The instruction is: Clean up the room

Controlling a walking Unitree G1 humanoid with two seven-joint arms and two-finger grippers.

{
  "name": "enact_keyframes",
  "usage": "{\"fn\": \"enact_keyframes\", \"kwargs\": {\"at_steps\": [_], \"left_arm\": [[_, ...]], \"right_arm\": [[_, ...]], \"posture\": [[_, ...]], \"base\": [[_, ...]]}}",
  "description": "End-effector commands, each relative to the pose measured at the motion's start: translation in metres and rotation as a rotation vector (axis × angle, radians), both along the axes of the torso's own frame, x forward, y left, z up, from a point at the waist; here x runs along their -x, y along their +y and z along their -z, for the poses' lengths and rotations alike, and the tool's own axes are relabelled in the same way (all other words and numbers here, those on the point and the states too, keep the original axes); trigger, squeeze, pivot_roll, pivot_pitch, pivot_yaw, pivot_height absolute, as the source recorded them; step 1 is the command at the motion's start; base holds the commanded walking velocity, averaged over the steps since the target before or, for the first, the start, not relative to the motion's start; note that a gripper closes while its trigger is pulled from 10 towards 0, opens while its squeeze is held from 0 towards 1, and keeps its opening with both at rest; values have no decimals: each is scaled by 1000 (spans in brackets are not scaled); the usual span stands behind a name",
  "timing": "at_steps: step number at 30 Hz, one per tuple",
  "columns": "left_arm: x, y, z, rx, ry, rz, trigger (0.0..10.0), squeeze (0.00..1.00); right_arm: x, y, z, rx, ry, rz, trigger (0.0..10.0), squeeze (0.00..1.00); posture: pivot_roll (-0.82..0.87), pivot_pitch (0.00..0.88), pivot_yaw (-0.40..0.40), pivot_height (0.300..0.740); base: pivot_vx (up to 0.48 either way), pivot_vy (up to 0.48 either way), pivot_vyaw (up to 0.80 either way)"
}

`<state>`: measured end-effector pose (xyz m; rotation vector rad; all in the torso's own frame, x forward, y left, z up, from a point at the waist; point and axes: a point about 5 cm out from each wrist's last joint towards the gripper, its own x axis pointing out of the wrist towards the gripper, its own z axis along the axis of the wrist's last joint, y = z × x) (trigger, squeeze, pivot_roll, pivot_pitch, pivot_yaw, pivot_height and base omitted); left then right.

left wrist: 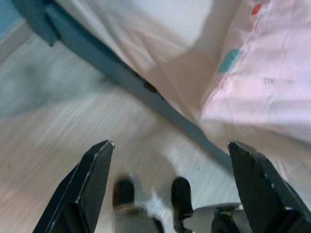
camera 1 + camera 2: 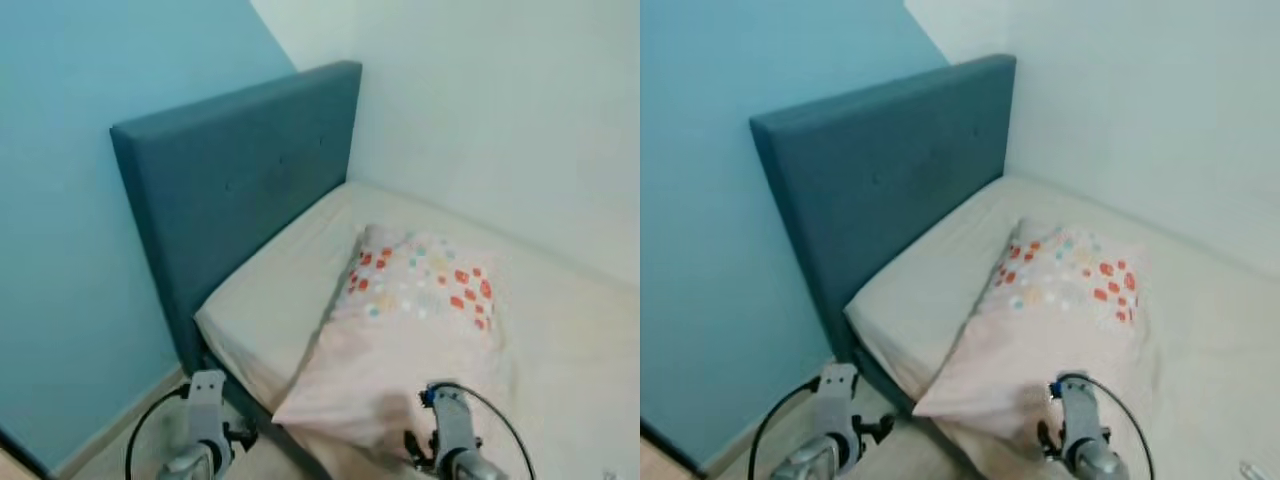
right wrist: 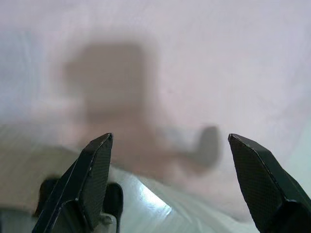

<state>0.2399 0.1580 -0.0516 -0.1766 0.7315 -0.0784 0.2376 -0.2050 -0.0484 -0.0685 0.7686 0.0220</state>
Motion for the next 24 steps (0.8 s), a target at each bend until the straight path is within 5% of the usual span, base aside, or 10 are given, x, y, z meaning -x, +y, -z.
{"fn": "enact_keyframes", "kwargs": {"at_steps": [1,13,20,24], "left_arm": [[0,5,0,-12,7,-16,10000,0],[-25,-10,-20,207,-111,-49,10000,0],[-42,-12,-35,245,-175,-107,10000,0],[-49,-6,-41,157,-205,-126,10000,0]], "right_arm": [[5,6,5,-23,22,10,10000,0],[11,-7,7,49,56,46,10000,0],[12,-6,8,41,56,58,10000,0],[11,-5,7,33,50,63,10000,0]], "posture": [[-3,0,-45,740],[-6,0,-42,740],[-12,0,-36,740],[-14,0,-35,740]], "base": [[240,0,-756],[0,0,-756],[0,0,-756],[0,0,-750]]}}
